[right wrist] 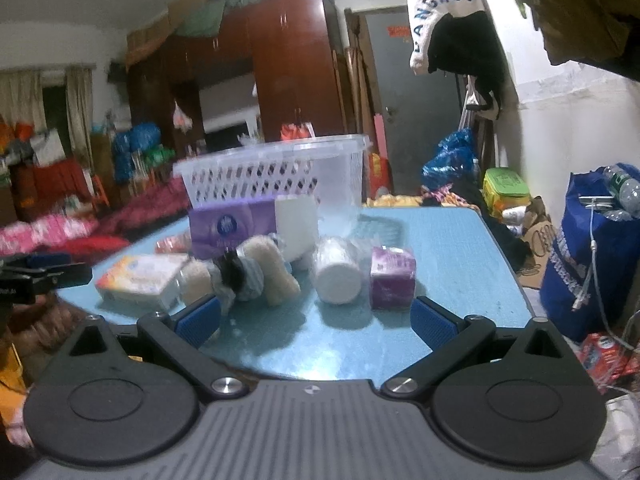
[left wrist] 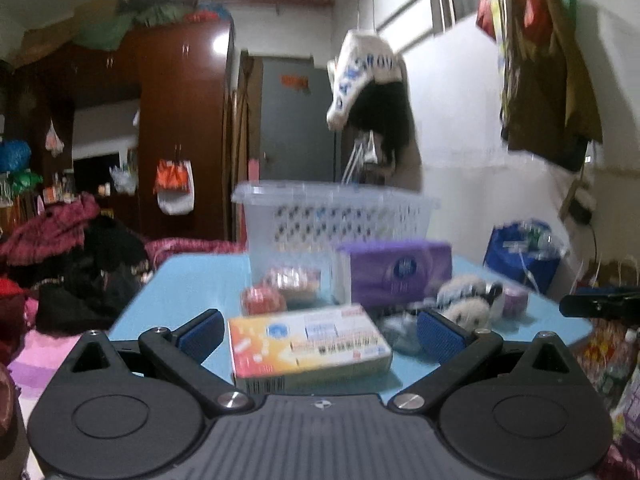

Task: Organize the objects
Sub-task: 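Close the left tool on the white plush toy while the right tool also grips it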

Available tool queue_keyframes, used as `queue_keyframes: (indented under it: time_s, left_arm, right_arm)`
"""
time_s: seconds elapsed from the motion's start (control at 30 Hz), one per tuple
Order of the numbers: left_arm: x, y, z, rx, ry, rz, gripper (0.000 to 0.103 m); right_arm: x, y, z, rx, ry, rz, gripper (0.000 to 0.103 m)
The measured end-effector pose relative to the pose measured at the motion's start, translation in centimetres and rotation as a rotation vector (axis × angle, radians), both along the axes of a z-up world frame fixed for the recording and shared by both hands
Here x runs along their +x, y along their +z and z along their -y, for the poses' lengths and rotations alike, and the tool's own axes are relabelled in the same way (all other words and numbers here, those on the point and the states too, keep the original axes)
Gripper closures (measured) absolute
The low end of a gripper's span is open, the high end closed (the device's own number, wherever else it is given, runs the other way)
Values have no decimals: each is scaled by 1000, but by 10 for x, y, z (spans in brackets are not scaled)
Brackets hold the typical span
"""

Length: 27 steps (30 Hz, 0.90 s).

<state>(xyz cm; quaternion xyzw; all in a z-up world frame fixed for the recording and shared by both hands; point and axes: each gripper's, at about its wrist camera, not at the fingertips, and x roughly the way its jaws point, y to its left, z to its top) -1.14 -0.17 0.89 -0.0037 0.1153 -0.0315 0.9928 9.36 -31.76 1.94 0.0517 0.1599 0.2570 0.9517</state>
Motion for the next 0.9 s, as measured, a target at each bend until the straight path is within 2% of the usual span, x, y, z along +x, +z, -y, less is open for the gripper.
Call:
queue_keyframes:
  time_s: [0.07, 0.17, 0.27, 0.33, 0.43, 0.57, 0.67, 0.73, 0.77, 0.83, 0.9]
  left_arm:
    - [3, 1, 2, 15, -6, 13, 0]
    - [15, -1, 7, 54, 14, 34, 0]
    - [30, -7, 13, 92, -23, -27, 0]
    - [33, -11, 18, 101, -40, -37, 0]
    - [35, -12, 20, 45, -108, -34, 0]
    - [39, -12, 28, -30, -182, -37, 0]
    - [42, -15, 49, 8, -210, -47, 4]
    - [43, -17, 63, 29, -237, -62, 4]
    - [44, -19, 69, 37, -248, -71, 5]
    - [44, -22, 80, 57, -255, -85, 7]
    - [44, -24, 89, 72, -250, -94, 8]
  right_arm:
    - [2, 1, 4, 32, -6, 21, 0]
    - [4, -1, 4, 19, -1, 83, 0]
    - [10, -3, -1, 3, 5, 74, 0]
    - [14, 0, -4, 14, 30, 46, 0]
    - [19, 4, -6, 59, 83, 30, 0]
    - [19, 6, -12, 47, 117, 67, 0]
    - [23, 4, -15, 9, 118, 80, 11]
    - [28, 0, -14, -12, 125, 59, 27]
    - [32, -3, -13, -22, 129, 40, 30]
    - [37, -8, -14, -45, 143, 18, 43]
    - [41, -11, -17, -59, 148, 7, 47]
